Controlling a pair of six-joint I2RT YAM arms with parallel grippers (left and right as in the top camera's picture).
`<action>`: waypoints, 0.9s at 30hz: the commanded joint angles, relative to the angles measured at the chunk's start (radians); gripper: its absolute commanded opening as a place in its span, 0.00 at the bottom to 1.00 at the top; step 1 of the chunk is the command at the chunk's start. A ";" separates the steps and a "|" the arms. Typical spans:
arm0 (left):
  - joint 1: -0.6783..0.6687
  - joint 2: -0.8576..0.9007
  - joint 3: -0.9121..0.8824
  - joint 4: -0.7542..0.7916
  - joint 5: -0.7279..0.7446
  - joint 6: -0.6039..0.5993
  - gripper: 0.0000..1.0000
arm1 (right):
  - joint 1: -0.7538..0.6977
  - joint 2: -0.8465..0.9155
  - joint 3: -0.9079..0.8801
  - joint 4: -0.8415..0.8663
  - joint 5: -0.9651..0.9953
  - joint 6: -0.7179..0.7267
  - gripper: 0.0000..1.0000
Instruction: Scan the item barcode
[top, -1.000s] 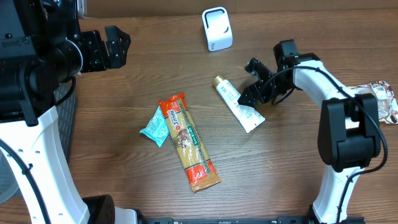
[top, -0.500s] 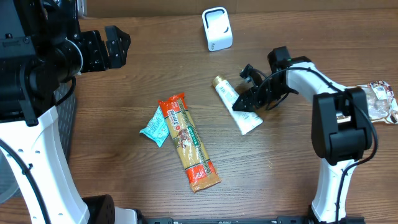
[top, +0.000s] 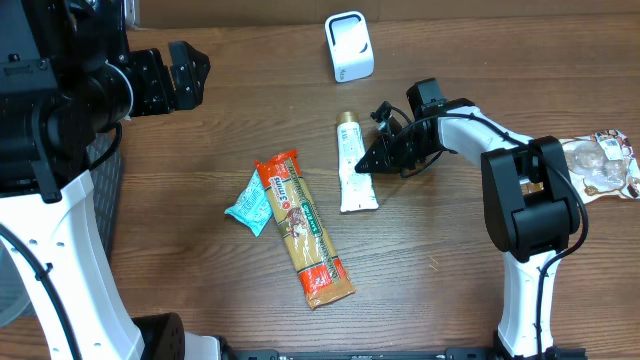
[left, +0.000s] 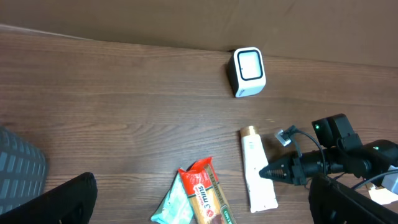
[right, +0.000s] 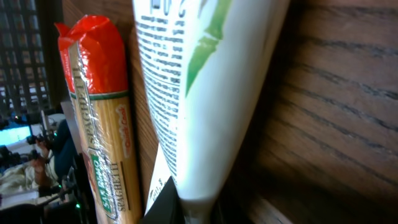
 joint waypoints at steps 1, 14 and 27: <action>0.010 0.006 0.015 0.001 -0.005 0.004 0.99 | 0.004 0.058 -0.024 0.013 0.153 0.087 0.04; 0.010 0.006 0.015 0.001 -0.005 0.003 1.00 | -0.010 -0.204 -0.021 -0.052 0.056 -0.009 0.04; 0.010 0.006 0.015 0.001 -0.005 0.004 1.00 | -0.011 -0.622 -0.021 -0.212 -0.147 -0.348 0.04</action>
